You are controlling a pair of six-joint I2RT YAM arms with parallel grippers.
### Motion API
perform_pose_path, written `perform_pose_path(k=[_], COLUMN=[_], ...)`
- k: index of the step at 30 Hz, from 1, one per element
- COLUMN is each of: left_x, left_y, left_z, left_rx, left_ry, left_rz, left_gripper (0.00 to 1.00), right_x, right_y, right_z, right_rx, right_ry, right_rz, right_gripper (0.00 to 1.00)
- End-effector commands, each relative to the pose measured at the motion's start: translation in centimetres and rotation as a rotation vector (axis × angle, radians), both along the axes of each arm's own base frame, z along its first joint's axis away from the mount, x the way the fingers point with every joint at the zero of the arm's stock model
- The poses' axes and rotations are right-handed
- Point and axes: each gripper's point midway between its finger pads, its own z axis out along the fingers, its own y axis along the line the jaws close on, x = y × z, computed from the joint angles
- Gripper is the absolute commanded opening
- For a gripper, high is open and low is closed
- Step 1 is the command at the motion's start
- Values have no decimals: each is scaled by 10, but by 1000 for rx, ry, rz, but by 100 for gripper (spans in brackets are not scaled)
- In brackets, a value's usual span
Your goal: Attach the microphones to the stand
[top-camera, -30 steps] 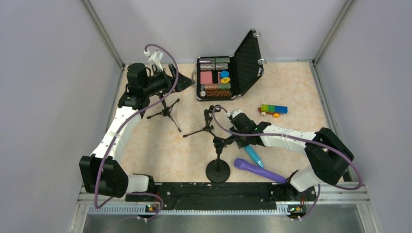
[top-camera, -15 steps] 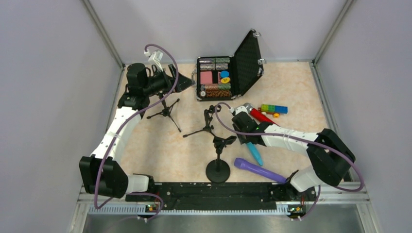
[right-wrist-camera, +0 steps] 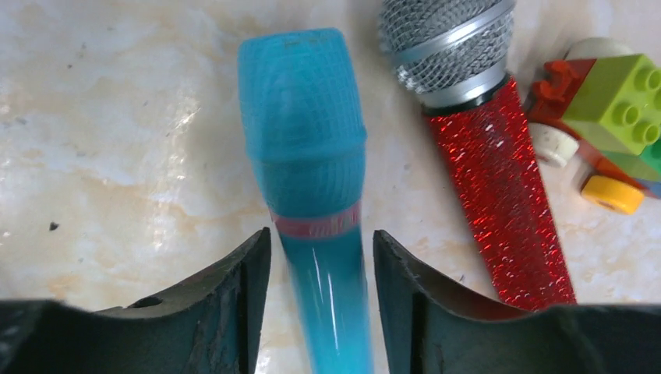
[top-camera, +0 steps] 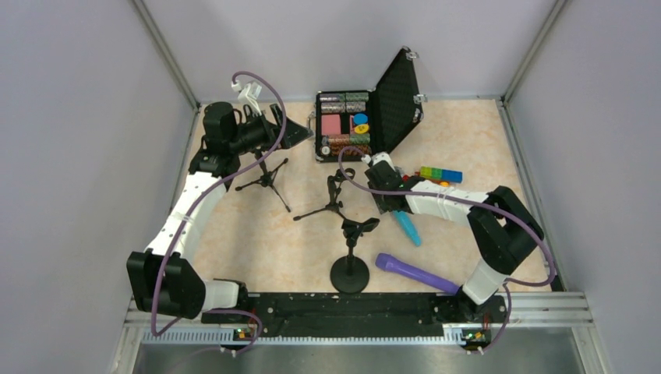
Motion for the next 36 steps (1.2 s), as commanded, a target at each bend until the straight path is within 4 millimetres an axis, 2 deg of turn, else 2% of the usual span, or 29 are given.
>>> perform_pose_path(k=[1, 2, 4, 7, 20, 29, 36], left_x=[-5, -5, -5, -5, -5, -6, -6], left_y=[0, 0, 0, 0, -1, 0, 0], left_z=[18, 18, 17, 17, 16, 17, 18], left_rx=[-2, -2, -2, -3, -3, -1, 4], left_ry=[-76, -75, -73, -71, -70, -75, -83], left_rz=[-8, -6, -7, -11, -13, -13, -11], left_gripper=[98, 98, 98, 98, 98, 98, 98], right_x=[19, 19, 20, 19, 5, -2, 2], right_y=[4, 4, 4, 5, -10, -13, -14], right_z=[12, 10, 10, 12, 7, -9, -23], right_rx=[56, 59, 59, 57, 42, 47, 124], right_ry=[-16, -7, -3, 2, 31, 101, 197], right_rz=[-39, -39, -37, -23, 1, -1, -3], right_gripper=[60, 66, 72, 73, 62, 58, 45])
